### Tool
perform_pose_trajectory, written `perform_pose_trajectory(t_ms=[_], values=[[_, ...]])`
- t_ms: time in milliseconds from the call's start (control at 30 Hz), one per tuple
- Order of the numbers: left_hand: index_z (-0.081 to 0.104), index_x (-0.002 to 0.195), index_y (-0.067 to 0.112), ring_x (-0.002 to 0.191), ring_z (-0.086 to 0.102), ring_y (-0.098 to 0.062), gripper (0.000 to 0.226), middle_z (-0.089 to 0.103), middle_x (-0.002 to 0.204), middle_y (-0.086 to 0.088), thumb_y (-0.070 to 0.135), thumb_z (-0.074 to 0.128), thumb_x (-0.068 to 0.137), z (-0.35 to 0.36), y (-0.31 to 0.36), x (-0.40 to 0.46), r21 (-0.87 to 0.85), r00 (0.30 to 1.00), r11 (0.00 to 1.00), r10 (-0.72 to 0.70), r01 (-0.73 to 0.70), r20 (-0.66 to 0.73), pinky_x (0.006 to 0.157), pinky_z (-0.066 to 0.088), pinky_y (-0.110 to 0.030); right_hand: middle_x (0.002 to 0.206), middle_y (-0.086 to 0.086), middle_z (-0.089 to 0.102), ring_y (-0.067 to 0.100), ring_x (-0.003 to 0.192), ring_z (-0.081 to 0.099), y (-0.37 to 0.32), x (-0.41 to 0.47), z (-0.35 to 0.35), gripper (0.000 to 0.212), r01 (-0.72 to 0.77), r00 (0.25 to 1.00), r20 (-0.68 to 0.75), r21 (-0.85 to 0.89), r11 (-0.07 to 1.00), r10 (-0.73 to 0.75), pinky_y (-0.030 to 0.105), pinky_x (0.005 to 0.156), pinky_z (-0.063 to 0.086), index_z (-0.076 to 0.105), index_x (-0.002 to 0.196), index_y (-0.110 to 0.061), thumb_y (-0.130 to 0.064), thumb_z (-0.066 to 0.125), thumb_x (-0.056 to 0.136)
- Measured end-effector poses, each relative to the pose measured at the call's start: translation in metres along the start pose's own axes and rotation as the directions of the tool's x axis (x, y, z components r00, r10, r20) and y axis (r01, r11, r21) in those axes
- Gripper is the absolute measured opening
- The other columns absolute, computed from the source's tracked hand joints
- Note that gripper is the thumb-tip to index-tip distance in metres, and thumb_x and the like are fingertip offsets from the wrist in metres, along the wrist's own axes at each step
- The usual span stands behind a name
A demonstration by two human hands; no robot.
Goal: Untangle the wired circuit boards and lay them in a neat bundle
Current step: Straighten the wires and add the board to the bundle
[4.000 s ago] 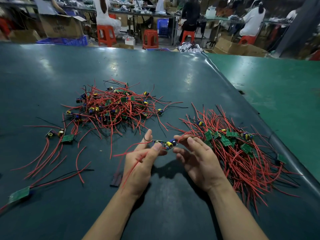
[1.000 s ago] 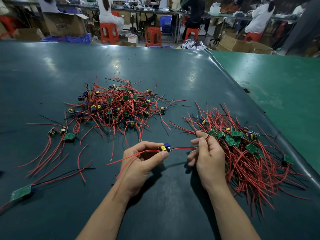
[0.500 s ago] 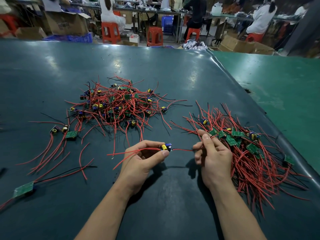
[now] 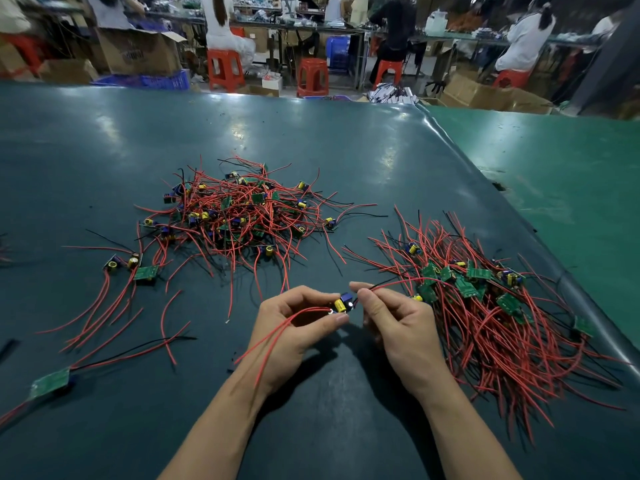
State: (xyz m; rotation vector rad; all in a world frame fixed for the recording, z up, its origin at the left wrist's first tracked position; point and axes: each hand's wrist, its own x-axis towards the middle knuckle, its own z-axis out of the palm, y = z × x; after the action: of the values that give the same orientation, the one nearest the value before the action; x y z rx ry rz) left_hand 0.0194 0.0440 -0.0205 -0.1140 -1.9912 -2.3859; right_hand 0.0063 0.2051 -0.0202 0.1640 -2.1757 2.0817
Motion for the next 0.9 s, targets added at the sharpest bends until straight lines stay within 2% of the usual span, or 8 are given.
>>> perform_pose_trajectory(t_ms=[167, 233, 367, 567, 667, 733, 833, 900], values=[[0.074, 0.083, 0.009, 0.076, 0.070, -0.013, 0.022, 0.076, 0.086, -0.008, 0.012, 0.083, 0.063, 0.000, 0.000, 0.000, -0.017, 0.999, 1.000, -0.022, 0.022, 0.025, 0.066, 0.052, -0.019, 0.054, -0.005, 0.054, 0.007, 0.041, 0.039, 0.000, 0.000, -0.001, 0.018, -0.050, 0.996, -0.075, 0.096, 0.994, 0.058, 0.018, 0.037, 0.031, 0.079, 0.081, -0.018, -0.031, 0.067, 0.085], [0.074, 0.082, 0.011, 0.073, 0.068, -0.011, 0.022, 0.075, 0.085, -0.007, 0.013, 0.084, 0.063, -0.002, -0.001, 0.000, -0.044, 0.999, 0.998, -0.034, 0.034, 0.006, 0.064, 0.050, -0.019, 0.052, -0.005, 0.050, 0.007, 0.039, 0.037, 0.002, 0.005, -0.003, 0.020, -0.065, 0.984, -0.149, 0.184, 0.981, 0.093, 0.016, 0.036, 0.028, 0.078, 0.078, -0.018, -0.026, 0.064, 0.091], [0.075, 0.081, 0.015, 0.071, 0.066, -0.010, 0.021, 0.075, 0.083, -0.005, 0.011, 0.086, 0.064, -0.004, -0.003, 0.000, -0.095, 0.999, 0.994, -0.048, 0.049, 0.005, 0.062, 0.049, -0.017, 0.053, -0.005, 0.049, 0.007, 0.038, 0.036, 0.006, 0.014, -0.010, 0.028, -0.001, 0.940, -0.326, 0.286, 0.958, 0.099, 0.017, 0.037, 0.026, 0.076, 0.074, -0.016, -0.019, 0.059, 0.096], [0.075, 0.081, 0.015, 0.072, 0.065, -0.012, 0.027, 0.075, 0.084, -0.007, 0.022, 0.087, 0.058, -0.007, -0.005, 0.003, -0.115, 0.998, 0.992, -0.057, 0.060, 0.028, 0.061, 0.049, -0.018, 0.048, -0.007, 0.039, 0.007, 0.036, 0.035, 0.007, 0.018, -0.013, 0.045, 0.093, 0.872, -0.474, 0.411, 0.907, 0.126, 0.016, 0.038, 0.026, 0.062, 0.060, -0.019, -0.022, 0.049, 0.102], [0.076, 0.082, 0.014, 0.072, 0.066, -0.011, 0.028, 0.075, 0.084, -0.006, 0.023, 0.087, 0.058, -0.008, -0.006, 0.003, -0.105, 0.997, 0.993, -0.050, 0.055, 0.050, 0.062, 0.049, -0.017, 0.045, -0.006, 0.038, 0.009, 0.034, 0.034, 0.007, 0.018, -0.011, 0.052, 0.097, 0.854, -0.503, 0.411, 0.906, 0.136, 0.016, 0.039, 0.026, 0.053, 0.051, -0.022, -0.023, 0.046, 0.103], [0.076, 0.083, 0.013, 0.071, 0.065, -0.012, 0.029, 0.075, 0.084, -0.007, 0.023, 0.087, 0.058, -0.008, -0.006, 0.003, -0.110, 0.997, 0.992, -0.049, 0.055, 0.055, 0.062, 0.049, -0.018, 0.042, -0.009, 0.039, 0.008, 0.034, 0.033, 0.005, 0.017, -0.011, 0.053, 0.104, 0.847, -0.522, 0.346, 0.932, 0.099, 0.015, 0.039, 0.026, 0.053, 0.051, -0.023, -0.025, 0.047, 0.103], [0.076, 0.082, 0.014, 0.070, 0.063, -0.013, 0.029, 0.074, 0.083, -0.007, 0.024, 0.088, 0.057, -0.009, -0.005, 0.004, -0.137, 0.998, 0.989, -0.049, 0.055, 0.042, 0.062, 0.048, -0.019, 0.044, -0.010, 0.038, 0.008, 0.036, 0.035, 0.003, 0.015, -0.011, 0.045, 0.158, 0.828, -0.560, 0.263, 0.952, 0.017, 0.017, 0.038, 0.028, 0.060, 0.060, -0.022, -0.028, 0.048, 0.103], [0.076, 0.081, 0.016, 0.066, 0.060, -0.013, 0.028, 0.072, 0.079, -0.005, 0.024, 0.087, 0.057, -0.009, -0.005, 0.005, -0.176, 0.999, 0.983, -0.044, 0.047, 0.020, 0.061, 0.048, -0.018, 0.050, -0.009, 0.043, 0.009, 0.036, 0.037, 0.003, 0.013, -0.010, 0.037, 0.192, 0.832, -0.555, 0.274, 0.942, -0.008, 0.018, 0.037, 0.029, 0.067, 0.073, -0.018, -0.031, 0.048, 0.103]])
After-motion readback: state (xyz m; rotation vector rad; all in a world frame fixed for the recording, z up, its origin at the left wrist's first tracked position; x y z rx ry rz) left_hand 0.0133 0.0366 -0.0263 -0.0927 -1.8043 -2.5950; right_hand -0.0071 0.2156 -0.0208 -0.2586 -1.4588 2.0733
